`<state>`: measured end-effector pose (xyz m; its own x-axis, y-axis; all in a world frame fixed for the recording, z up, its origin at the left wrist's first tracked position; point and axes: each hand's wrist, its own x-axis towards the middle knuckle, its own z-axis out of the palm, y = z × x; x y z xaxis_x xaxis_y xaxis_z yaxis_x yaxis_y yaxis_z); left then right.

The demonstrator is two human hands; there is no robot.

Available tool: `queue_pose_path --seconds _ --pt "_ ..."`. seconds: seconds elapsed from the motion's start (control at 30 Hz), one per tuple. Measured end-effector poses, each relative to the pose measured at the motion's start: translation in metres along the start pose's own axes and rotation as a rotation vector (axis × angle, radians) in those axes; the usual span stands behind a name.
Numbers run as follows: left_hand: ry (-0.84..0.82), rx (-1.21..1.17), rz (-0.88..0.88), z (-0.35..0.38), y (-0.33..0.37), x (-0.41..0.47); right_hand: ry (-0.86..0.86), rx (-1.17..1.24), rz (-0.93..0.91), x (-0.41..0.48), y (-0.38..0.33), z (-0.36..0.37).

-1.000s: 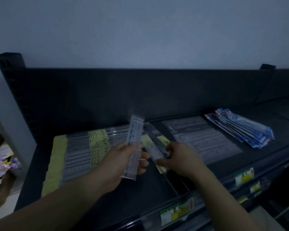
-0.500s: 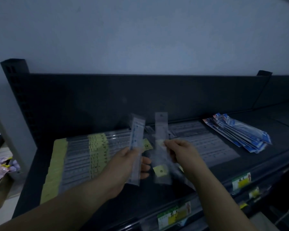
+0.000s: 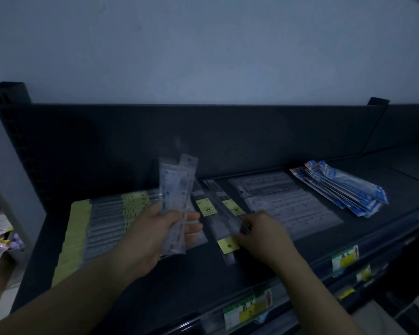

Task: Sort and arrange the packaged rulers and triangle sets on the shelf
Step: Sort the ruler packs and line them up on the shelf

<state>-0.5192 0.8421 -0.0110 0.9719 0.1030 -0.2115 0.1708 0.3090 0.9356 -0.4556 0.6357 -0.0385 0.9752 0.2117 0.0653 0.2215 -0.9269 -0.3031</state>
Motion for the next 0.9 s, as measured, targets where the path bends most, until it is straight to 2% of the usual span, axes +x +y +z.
queue_pose_path --seconds 0.1,0.2,0.37,0.7,0.9 --pt "-0.037 0.014 -0.017 0.004 -0.002 -0.004 0.002 0.113 -0.125 -0.003 0.004 -0.002" --pt "-0.067 0.039 -0.011 0.008 -0.003 -0.006 -0.010 0.106 -0.173 -0.003 0.009 0.001" --pt "-0.073 0.048 -0.013 0.009 -0.004 -0.005 -0.003 -0.043 -0.067 0.001 0.020 0.006" --pt "-0.065 0.051 -0.040 0.011 -0.008 -0.003 -0.056 -0.047 0.058 0.002 0.003 -0.002" --pt "-0.046 0.039 -0.039 0.010 -0.007 -0.003 -0.239 0.245 0.206 0.009 -0.002 -0.011"
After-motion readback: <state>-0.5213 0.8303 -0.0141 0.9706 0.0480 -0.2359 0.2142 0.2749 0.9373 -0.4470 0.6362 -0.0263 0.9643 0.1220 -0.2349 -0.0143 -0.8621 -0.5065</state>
